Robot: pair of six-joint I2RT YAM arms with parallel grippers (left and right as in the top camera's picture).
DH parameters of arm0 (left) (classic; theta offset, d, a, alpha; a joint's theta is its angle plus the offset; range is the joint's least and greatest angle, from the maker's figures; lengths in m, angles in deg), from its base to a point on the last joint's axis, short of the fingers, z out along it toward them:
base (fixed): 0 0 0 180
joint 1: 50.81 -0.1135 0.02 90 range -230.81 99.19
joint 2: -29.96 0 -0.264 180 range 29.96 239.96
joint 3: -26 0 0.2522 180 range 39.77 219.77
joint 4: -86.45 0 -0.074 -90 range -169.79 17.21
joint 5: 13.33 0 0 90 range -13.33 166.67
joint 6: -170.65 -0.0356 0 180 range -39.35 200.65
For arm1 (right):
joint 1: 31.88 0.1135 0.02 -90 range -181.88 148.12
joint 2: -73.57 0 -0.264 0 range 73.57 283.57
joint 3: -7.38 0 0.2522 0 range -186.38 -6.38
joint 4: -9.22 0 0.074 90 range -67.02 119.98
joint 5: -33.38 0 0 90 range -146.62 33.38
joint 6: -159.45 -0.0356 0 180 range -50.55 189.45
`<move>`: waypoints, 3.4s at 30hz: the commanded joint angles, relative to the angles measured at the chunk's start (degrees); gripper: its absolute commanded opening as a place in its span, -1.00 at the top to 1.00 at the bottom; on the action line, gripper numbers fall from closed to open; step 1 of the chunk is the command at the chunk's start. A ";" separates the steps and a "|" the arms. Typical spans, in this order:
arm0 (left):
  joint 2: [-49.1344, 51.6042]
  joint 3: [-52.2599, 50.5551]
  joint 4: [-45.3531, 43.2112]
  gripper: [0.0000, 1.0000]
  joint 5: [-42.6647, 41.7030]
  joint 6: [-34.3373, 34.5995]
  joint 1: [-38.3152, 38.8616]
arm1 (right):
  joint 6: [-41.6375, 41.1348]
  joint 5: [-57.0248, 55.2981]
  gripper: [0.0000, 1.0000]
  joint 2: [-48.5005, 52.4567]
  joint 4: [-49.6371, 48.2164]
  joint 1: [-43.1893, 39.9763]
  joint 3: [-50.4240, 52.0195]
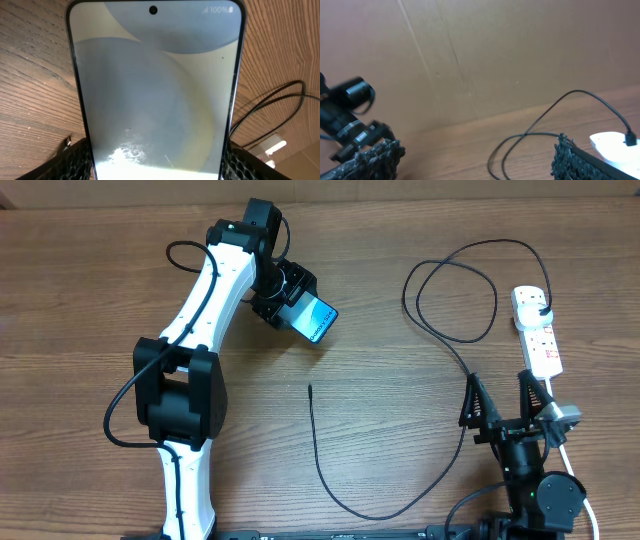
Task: Plug charger to phone and switch on socket
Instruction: 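Lift the right gripper from rest and swing it toward the phone, then close the right gripper on the phone's edge beside the left gripper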
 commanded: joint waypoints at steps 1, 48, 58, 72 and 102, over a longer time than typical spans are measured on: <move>0.28 1.84 -0.02 0.91 -0.09 -0.04 0.02 | -3.32 0.50 -1.00 -0.48 3.13 0.33 -5.40; 0.28 1.84 0.15 0.91 -0.28 0.09 0.04 | -4.11 42.29 -1.00 80.96 15.98 0.31 -42.80; 0.28 1.84 0.17 0.91 -0.83 4.94 0.50 | -4.17 39.54 -1.00 80.96 16.06 0.98 -42.80; 0.28 1.84 1.07 0.92 -1.84 9.44 2.67 | -4.22 30.12 -1.00 80.96 11.34 12.72 -42.80; 0.28 1.84 -2.23 0.91 -4.57 23.87 12.70 | -11.28 21.81 -1.00 83.97 10.01 15.61 -42.80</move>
